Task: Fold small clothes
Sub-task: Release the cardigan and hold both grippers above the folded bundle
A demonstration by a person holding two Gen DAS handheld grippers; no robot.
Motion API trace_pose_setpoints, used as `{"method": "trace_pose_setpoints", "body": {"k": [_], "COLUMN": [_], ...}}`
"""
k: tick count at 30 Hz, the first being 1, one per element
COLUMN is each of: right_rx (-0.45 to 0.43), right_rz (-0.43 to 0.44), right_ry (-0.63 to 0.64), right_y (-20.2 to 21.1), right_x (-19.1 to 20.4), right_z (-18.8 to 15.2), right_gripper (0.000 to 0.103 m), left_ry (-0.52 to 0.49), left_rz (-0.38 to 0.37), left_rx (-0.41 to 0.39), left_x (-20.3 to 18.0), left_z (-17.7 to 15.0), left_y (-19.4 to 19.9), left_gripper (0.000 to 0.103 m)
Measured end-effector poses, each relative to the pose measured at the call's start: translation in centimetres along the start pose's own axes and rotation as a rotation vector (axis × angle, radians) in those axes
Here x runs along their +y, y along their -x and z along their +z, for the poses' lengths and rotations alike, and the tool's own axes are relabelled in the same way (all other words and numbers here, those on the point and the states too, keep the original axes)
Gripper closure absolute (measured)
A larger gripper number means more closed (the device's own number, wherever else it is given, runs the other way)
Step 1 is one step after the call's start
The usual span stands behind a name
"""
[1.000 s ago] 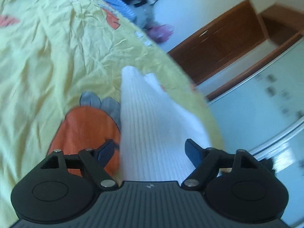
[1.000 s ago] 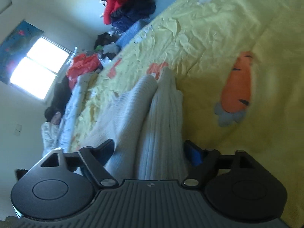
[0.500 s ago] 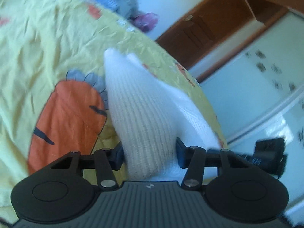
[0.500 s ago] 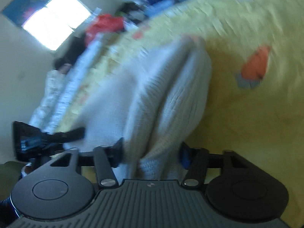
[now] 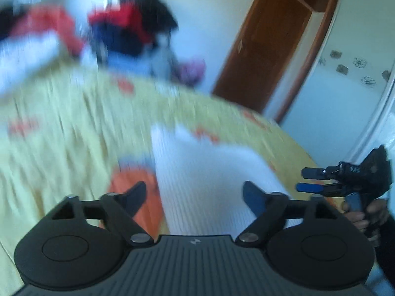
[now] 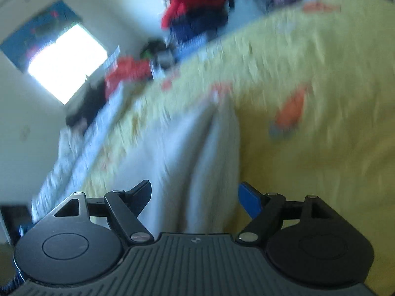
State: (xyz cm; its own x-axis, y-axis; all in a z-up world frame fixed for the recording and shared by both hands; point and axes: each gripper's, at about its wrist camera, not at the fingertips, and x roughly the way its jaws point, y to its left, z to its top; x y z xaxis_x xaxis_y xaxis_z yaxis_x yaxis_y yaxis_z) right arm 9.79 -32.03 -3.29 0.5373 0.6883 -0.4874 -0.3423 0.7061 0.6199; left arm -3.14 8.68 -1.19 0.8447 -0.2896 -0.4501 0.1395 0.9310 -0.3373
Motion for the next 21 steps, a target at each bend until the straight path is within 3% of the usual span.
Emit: {"method": "trace_pose_setpoints", "body": {"k": [3,6,8,9,10,13,16,18,21], "right_rx": [0.001,0.092,0.125,0.115,0.12,0.059,0.089,0.034,-0.006], "right_rz": [-0.015,-0.141,-0.207,-0.194,-0.166,-0.157,-0.266,-0.265,-0.283], "right_ry": [0.03,0.016,0.041,0.071,0.074,0.117,0.142,0.163,0.161], "right_y": [-2.9,-8.0,-10.2,-9.9,-9.9,-8.5,-10.4,-10.3,-8.7], "right_x": [0.7,0.9,0.8,0.8,0.8,1.6,-0.2,-0.2,0.5], "right_z": [2.3,3.9,4.0,3.6,3.8,4.7,4.0,3.1,2.6], "right_gripper": [0.024,0.023,0.034,0.052,0.079,0.081,0.083,0.076,0.056], "left_ry": [-0.112,-0.202,-0.28,-0.325,-0.367,-0.398,-0.449,-0.428,-0.388], "left_rz": [0.051,0.028,-0.004,0.018,0.032,0.028,0.035,0.04,0.036], "left_rx": [0.005,0.077,0.141,0.144,0.135,0.151,0.114,0.115,0.094], "left_x": [-2.6,-5.2,-6.7,-7.2,-7.9,-8.8,-9.1,-9.3,-8.6], "left_z": [0.6,-0.4,-1.8,-2.6,-3.1,-3.0,-3.6,-3.6,-3.6], "left_y": [-2.9,-6.4,-8.5,-8.9,-9.1,-10.2,-11.7,-11.4,-9.4], "left_gripper": [0.016,0.016,0.016,0.016,0.016,0.016,0.014,0.014,0.014]}}
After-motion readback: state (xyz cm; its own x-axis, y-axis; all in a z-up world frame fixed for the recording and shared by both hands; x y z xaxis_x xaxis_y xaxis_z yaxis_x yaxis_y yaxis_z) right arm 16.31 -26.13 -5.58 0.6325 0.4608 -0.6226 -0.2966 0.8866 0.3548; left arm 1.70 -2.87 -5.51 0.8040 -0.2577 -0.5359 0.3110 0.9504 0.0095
